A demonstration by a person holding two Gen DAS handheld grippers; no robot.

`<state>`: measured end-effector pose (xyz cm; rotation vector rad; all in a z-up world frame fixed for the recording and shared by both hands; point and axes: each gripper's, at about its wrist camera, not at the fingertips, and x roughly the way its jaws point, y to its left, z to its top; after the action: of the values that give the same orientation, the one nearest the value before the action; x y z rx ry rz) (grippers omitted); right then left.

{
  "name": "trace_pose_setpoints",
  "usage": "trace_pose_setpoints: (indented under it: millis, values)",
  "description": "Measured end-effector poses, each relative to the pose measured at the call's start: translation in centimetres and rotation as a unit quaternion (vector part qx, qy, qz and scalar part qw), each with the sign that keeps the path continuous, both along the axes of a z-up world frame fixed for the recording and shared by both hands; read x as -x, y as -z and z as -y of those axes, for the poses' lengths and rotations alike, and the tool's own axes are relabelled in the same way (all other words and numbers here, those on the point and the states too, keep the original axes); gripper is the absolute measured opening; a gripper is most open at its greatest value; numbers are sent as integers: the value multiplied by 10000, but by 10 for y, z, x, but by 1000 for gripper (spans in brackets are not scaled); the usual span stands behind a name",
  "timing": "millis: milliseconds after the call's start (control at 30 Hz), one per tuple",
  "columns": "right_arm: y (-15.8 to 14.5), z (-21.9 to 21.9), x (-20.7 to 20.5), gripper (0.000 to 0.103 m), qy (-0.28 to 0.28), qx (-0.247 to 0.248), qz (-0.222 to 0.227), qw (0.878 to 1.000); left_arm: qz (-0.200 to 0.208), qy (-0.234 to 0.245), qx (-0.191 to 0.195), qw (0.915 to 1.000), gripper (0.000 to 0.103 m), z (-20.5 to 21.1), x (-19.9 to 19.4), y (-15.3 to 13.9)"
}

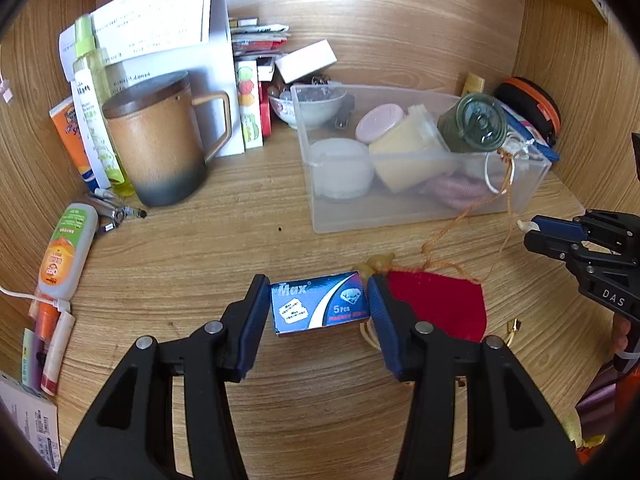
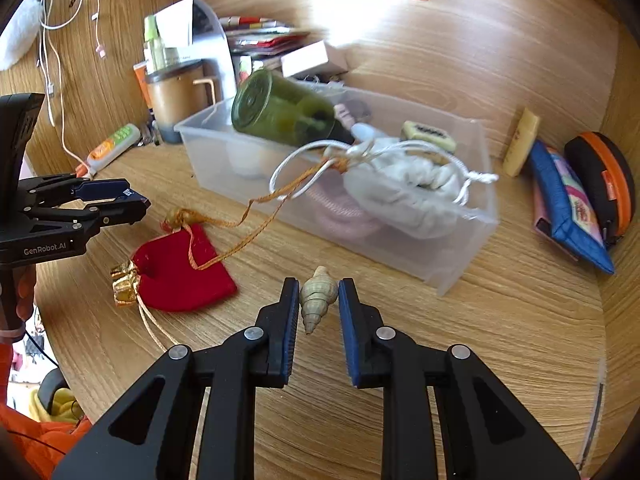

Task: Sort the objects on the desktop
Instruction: 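Carry the card with left gripper while right gripper carries the shell over the clear box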

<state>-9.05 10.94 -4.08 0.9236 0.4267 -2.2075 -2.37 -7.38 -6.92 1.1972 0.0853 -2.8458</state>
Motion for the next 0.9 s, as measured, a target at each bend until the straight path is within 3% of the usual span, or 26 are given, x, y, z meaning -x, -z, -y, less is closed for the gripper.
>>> trace_pose_setpoints:
  millis: [467, 900]
  values:
    - [-31, -9, 5, 18, 279, 210, -272, 9990, -571, 80, -69, 9983, 50, -6, 12, -37]
    - [-48, -6, 22, 18, 340, 413, -438, 9976, -719, 176, -295, 9968, 50, -3, 48, -43]
